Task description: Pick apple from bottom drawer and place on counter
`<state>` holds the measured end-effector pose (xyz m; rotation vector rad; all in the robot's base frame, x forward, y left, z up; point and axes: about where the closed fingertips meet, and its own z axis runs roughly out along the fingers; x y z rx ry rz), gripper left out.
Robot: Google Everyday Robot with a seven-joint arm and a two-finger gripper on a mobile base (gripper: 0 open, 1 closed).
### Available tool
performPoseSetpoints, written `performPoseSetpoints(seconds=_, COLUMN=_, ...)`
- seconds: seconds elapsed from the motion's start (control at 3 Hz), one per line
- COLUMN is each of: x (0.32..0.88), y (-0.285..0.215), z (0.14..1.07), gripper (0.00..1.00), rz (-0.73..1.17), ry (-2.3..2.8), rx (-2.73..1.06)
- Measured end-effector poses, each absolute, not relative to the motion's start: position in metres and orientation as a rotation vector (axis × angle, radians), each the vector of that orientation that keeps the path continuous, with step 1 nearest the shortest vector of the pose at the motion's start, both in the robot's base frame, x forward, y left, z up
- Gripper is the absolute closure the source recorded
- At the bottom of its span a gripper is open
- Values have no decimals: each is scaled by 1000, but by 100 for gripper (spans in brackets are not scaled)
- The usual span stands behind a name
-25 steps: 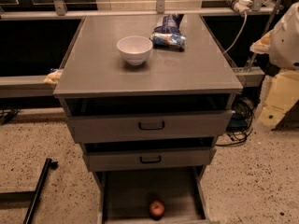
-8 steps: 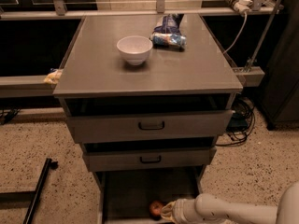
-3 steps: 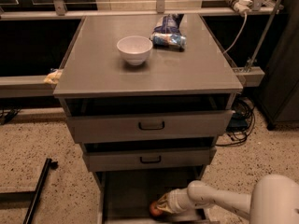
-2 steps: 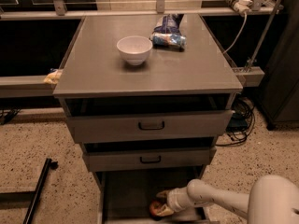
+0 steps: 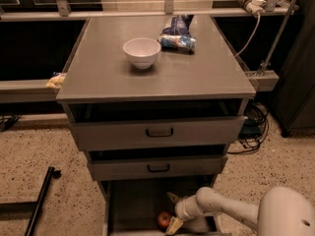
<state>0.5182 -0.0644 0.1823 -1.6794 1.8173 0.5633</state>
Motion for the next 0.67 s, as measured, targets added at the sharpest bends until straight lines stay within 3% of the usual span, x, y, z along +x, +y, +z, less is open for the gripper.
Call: performPoseSetpoints(seconds=0.67, x=525, y=-65, z=172, gripper=10, rz=565, ry=1792, rx=-1666)
